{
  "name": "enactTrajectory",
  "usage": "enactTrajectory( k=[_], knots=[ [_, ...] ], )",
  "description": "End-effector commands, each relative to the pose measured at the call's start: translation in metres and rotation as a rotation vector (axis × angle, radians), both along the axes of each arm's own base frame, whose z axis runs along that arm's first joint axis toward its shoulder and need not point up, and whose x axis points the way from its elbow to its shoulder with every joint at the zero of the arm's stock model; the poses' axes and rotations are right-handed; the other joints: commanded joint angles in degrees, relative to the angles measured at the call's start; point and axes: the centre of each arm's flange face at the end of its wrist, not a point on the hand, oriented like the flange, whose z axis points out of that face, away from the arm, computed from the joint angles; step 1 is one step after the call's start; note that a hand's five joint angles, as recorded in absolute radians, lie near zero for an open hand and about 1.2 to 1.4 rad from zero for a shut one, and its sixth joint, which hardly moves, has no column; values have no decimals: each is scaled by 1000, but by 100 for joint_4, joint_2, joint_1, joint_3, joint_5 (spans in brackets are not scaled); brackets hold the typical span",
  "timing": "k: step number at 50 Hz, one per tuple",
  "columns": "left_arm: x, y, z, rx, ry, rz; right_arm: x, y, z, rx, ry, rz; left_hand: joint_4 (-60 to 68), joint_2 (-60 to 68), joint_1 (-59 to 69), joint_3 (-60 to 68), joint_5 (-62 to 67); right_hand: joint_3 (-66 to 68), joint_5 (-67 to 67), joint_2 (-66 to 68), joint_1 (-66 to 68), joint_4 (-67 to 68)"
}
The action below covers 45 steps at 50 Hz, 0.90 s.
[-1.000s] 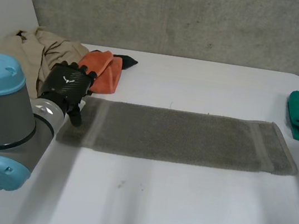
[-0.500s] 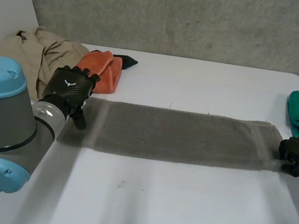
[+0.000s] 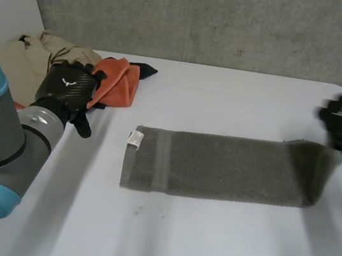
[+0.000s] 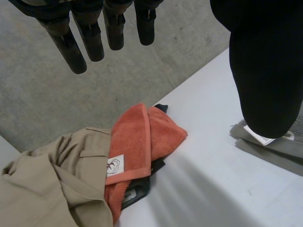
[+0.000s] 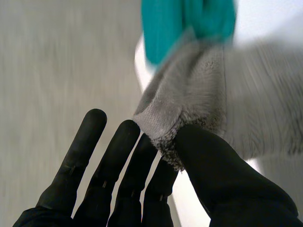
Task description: Fold the laundry.
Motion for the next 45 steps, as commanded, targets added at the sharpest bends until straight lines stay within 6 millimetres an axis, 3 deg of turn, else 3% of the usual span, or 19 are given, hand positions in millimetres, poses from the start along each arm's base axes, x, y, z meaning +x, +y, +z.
enactTrajectory(
  k=[1, 2, 3, 6, 7, 11, 13, 14, 17, 18, 21, 22, 25, 31, 36, 37, 41, 42, 45],
  knots=[
    [5, 3, 5, -10, 5, 11, 135, 92, -1, -82, -33, 523, -164, -180, -107, -227, -273, 1179, 1325, 1263, 1627, 1137],
    [5, 3, 5, -9, 4, 11, 148, 104, -6, -78, -35, 574, -164, -180, -107, -227, -273, 1179, 1325, 1263, 1627, 1137],
    [6, 5, 3, -3, 2, 11, 169, 124, -23, -49, -30, 659, -164, -180, -107, -227, -273, 1179, 1325, 1263, 1627, 1137],
    [6, 6, 0, 5, -2, 11, 197, 152, -45, -25, -17, 774, -164, -180, -107, -227, -273, 1179, 1325, 1263, 1627, 1137],
    [7, 7, -2, 13, -5, 11, 208, 164, -61, 7, -2, 811, -164, -180, -107, -227, -273, 1179, 1325, 1263, 1627, 1137],
    [8, 8, -6, 25, -10, 13, 226, 190, -98, 70, 36, 877, -164, -180, -107, -227, -273, 1179, 1325, 1263, 1627, 1137],
    [8, 8, -7, 27, -11, 13, 227, 192, -105, 77, 47, 875, -164, -180, -107, -227, -273, 1051, 1198, 1136, 1500, 1010],
    [8, 8, -7, 28, -11, 13, 226, 189, -102, 69, 44, 850, -164, -180, -107, -227, -273, -1481, -1335, -1397, -1033, -1522],
    [8, 8, -7, 27, -11, 13, 223, 183, -89, 61, 16, 783, -164, -180, -107, -227, -273, -4342, -4195, -4257, -3893, -4383],
    [8, 8, -7, 27, -11, 13, 221, 178, -74, 60, -31, 715, -164, -180, -107, -227, -273, -5682, -5535, -5597, -5234, -5723],
    [7, 8, -5, 19, -9, 11, 208, 158, -49, 73, -128, 579, -164, -180, -107, -227, -273, -5821, -5675, -5737, -5373, -5863],
    [7, 7, -3, 12, -6, 11, 193, 140, -35, 91, -201, 481, -164, -180, -107, -227, -273, -5821, -5675, -5737, -5373, -5863],
    [6, 5, 0, 4, -3, 11, 168, 121, -25, 172, -303, 364, -164, -180, -107, -227, -273, -5821, -5675, -5737, -5373, -5863],
    [3, 5, 2, -12, 4, 0, 115, 103, -39, 484, -414, 138, -164, -180, -107, -227, -273, -5821, -5675, -5737, -5373, -5863],
    [2, 7, -3, 3, -1, -9, 81, 92, -60, 572, -357, 14, -164, -180, -107, -227, -273, -5715, -5569, -5631, -5267, -5756],
    [2, 7, -4, 6, -1, -10, 77, 90, -64, 574, -338, 1, -164, -180, -107, -227, -273, -5362, -5216, -5278, -4914, -5404],
    [0, 10, -5, 9, -2, -19, 58, 79, -84, 573, -217, -47, -164, -180, -107, -227, -273, -1837, -1691, -1753, -1389, -1878],
    [-1, 11, -5, 10, -3, -22, 56, 76, -85, 549, -175, -48, -164, -180, -107, -227, -273, 1148, 1295, 1233, 1597, 1107],
    [-1, 12, -5, 12, -3, -24, 54, 62, -78, 430, -157, -64, -164, -180, -107, -227, -273, 1179, 1325, 1263, 1627, 1137]
  ],
)
